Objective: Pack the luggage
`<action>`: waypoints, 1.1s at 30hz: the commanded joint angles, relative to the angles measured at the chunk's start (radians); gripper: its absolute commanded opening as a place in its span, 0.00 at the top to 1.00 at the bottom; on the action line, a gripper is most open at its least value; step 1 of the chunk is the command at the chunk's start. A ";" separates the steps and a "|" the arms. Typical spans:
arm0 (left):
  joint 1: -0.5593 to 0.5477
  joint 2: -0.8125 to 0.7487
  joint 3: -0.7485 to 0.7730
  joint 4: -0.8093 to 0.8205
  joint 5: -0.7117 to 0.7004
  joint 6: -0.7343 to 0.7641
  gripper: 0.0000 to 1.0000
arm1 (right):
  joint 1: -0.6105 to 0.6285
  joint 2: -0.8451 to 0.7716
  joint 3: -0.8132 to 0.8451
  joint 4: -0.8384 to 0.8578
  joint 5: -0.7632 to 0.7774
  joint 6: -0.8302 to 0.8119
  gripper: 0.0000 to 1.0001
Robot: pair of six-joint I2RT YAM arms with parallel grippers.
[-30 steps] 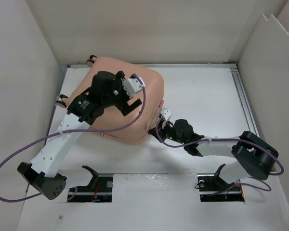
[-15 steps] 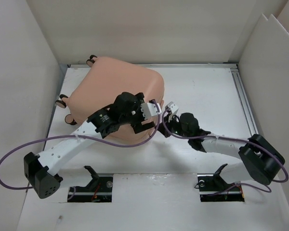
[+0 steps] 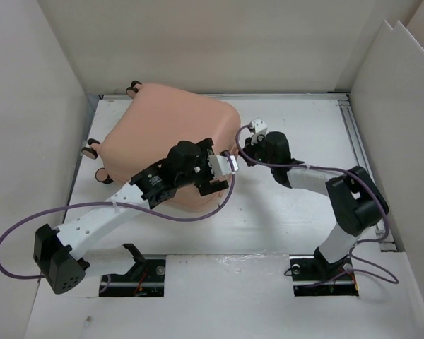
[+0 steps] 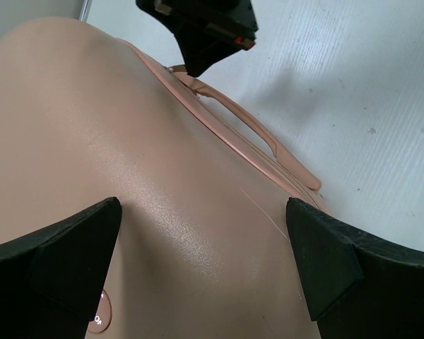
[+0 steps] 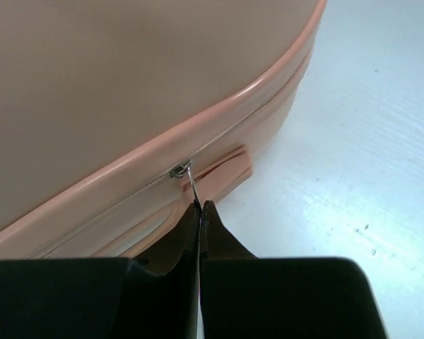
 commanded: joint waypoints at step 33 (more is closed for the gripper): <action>0.586 -0.022 0.313 -0.475 0.097 -0.160 0.12 | -0.166 0.758 1.047 0.055 -0.735 -0.099 1.00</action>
